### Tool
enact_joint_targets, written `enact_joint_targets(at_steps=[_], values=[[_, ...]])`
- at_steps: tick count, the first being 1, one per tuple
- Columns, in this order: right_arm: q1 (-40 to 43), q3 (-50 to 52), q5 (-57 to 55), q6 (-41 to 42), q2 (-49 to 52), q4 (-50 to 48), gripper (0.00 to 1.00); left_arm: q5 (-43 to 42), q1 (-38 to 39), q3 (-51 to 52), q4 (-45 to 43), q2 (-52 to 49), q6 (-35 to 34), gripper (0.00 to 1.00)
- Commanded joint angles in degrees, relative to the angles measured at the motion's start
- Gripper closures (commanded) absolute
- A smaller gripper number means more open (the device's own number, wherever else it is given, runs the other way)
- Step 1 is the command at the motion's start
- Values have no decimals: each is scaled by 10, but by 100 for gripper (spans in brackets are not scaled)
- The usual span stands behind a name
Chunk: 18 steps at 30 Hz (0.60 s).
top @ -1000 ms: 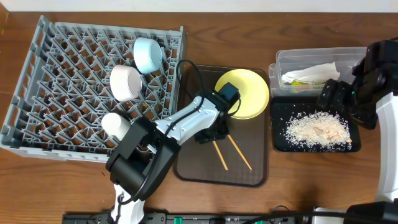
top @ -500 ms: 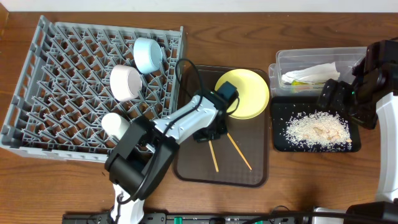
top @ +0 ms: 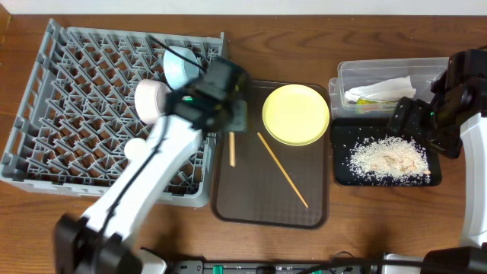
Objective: Sort waste into correct bins and load items into the dishwasher
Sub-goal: 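Carry the chopstick left and stand it in the dish rack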
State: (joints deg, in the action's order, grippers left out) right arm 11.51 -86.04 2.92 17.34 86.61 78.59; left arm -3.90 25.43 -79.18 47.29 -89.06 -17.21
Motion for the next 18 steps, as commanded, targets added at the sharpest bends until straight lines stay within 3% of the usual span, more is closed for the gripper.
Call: enact_joint_targets(at_steps=[1, 14, 16, 17, 18], values=[[2, -8, -5, -7, -1, 1, 1, 40, -31, -3, -1, 8, 125, 92], [2, -8, -5, -7, -1, 5, 1, 97, -76, 13, -24, -62, 142, 90], [2, -8, -5, -7, -1, 5, 1, 97, -77, 13, -30, -65, 142, 83], [2, -8, -5, -7, -1, 5, 1, 97, -77, 13, -33, -65, 142, 72], [2, -8, -5, -7, -1, 5, 1, 97, -77, 13, -36, -65, 142, 69]])
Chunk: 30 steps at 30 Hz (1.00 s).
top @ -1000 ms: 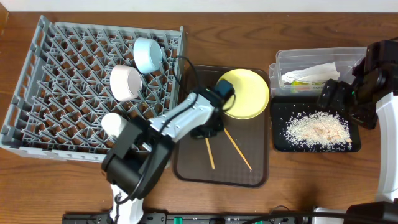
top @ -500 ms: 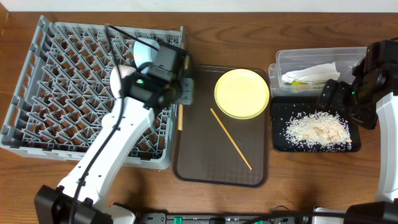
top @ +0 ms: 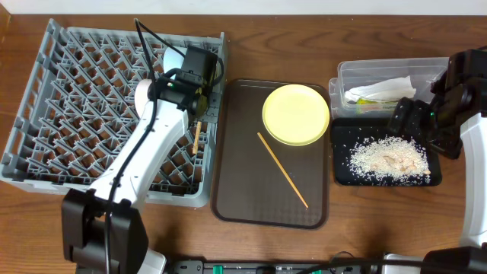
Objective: Sort waste into correct bins and load items into the dishwasher
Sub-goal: 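Carry the chopstick left and stand it in the dish rack, then grasp the second wooden chopstick with the left gripper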
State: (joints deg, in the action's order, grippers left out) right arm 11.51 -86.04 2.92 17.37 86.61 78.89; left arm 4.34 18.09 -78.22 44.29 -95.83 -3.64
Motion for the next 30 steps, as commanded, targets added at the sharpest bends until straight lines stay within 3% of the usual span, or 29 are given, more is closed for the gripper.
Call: enact_joint_targets(at_steps=[1, 5, 7, 11, 15, 23, 30], values=[[2, -8, -5, -7, -1, 2, 1, 15, -3, 3, -9, 3, 6, 68], [2, -8, -5, -7, -1, 2, 1, -1, -3, -2, -9, 5, -10, 62], [2, -8, -5, -7, -1, 3, 1, -47, 0, -3, -5, 6, -42, 60], [2, -8, -5, -7, -1, 3, 1, -143, 20, 1, 16, 6, -156, 57], [2, -8, -5, -7, -1, 2, 1, -157, 84, 22, 22, 0, -298, 50], [2, -8, -5, -7, -1, 2, 1, -105, 210, 24, -7, -72, -352, 50], [2, -8, -5, -7, -1, 2, 1, -93, 275, 24, -59, -158, -363, 50]])
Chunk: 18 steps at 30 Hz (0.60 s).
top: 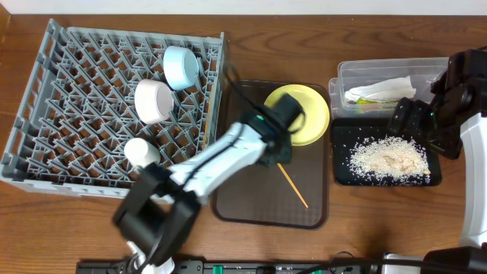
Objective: Sort waste into correct bins and load items into the dishwasher
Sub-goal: 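Grasp the second wooden chopstick with the left gripper, then carry the second chopstick into the dish rack and release it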
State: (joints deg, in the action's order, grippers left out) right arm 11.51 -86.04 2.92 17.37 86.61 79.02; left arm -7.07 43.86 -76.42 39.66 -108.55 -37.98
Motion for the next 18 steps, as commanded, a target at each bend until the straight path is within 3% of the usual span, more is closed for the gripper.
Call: enact_joint_targets(at_steps=[1, 9, 11, 13, 18], values=[[2, -8, -5, -7, -1, 1, 1, 22, 21, 6, -17, -41, -20, 50], [2, -8, -5, -7, -1, 1, 1, 22, 29, 6, -9, -90, -22, 52], [2, -8, -5, -7, -1, 1, 1, 25, 28, 6, 1, -90, -22, 65], [2, -8, -5, -7, -1, 1, 1, 29, 24, 6, 10, -90, -22, 86], [2, -8, -5, -7, -1, 1, 1, 31, 3, 5, 30, -87, -24, 92]])
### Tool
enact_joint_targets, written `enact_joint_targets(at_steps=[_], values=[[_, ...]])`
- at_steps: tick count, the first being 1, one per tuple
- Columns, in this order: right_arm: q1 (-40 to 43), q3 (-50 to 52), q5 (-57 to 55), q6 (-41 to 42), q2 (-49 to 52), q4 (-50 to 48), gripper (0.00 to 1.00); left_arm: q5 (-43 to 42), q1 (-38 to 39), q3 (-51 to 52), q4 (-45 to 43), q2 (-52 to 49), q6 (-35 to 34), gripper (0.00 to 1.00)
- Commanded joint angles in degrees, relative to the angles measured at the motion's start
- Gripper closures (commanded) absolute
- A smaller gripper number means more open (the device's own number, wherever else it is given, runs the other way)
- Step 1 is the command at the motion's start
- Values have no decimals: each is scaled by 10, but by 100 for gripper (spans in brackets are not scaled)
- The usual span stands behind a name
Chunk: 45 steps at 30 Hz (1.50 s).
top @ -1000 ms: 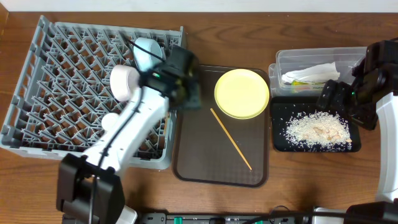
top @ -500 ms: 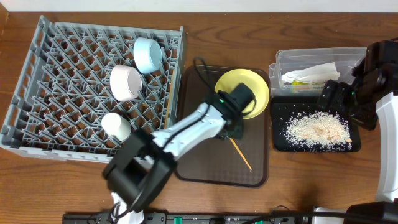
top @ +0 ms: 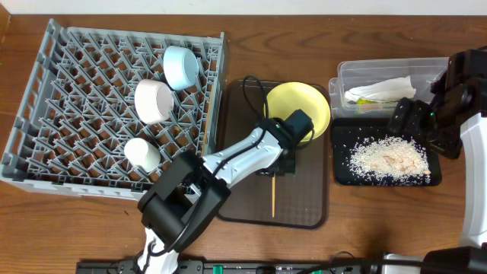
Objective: Sort waste into correct bins and load items into the dishwasher
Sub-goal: 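Carry the second chopstick into the dish rack and release it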
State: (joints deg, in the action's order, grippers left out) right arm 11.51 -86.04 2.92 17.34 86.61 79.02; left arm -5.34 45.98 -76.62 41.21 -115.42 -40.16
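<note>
My left gripper [top: 277, 169] is down on the brown tray [top: 236, 198], just below the yellow plate [top: 300, 106]. It is shut on the upper end of a wooden chopstick [top: 273, 196], which points straight toward the tray's front edge. In the grey dish rack [top: 46, 114] lie a blue cup [top: 181, 66], a white cup [top: 153, 100] and a small white cup [top: 141, 153]. My right gripper [top: 405, 116] hangs over the bins at the right; whether its fingers are open or shut does not show.
A clear bin [top: 351, 74] holding crumpled paper stands at the back right. In front of it a black bin [top: 339, 171] holds rice-like food scraps. The left arm's cable loops over the tray's back left corner.
The chopstick lay diagonally on the tray under my left gripper. Now the gripper holds its upper end, slightly lower right, and the stick points straight forward. The right arm is unchanged.
Two chopsticks were on the tray, my left gripper at the shorter one by the rack. Then it held that stick over the rack's right side. Then it was back over the tray at the long chopstick, which it now grips.
</note>
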Motion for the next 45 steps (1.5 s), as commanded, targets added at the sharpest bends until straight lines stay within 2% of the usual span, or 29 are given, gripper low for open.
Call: enact_joint_targets(at_steps=[1, 8, 12, 20, 23, 32, 40, 42, 45], values=[[2, -8, -5, -7, -1, 1, 1, 15, -23, 7, 16, -17, -2, 92], [2, -8, -5, -7, -1, 1, 1, 20, -79, 4, 22, 30, 43, 92], [2, -8, -5, -7, -1, 1, 1, 20, -133, -4, 24, 115, 87, 92], [2, -8, -5, -7, -1, 0, 1, 20, -199, -9, 30, 230, 311, 92], [2, -8, -5, -7, -1, 1, 1, 22, -226, -9, 31, 238, 350, 92], [2, -8, -5, -7, -1, 1, 1, 37, -297, -8, 31, 208, 353, 92], [2, -8, -5, -7, -1, 1, 1, 37, -313, -7, 20, 174, 353, 90], [2, -8, -5, -7, -1, 1, 1, 37, -313, -7, 18, 167, 353, 79], [2, -8, -5, -7, -1, 1, 1, 37, -313, -7, 15, 166, 353, 69]])
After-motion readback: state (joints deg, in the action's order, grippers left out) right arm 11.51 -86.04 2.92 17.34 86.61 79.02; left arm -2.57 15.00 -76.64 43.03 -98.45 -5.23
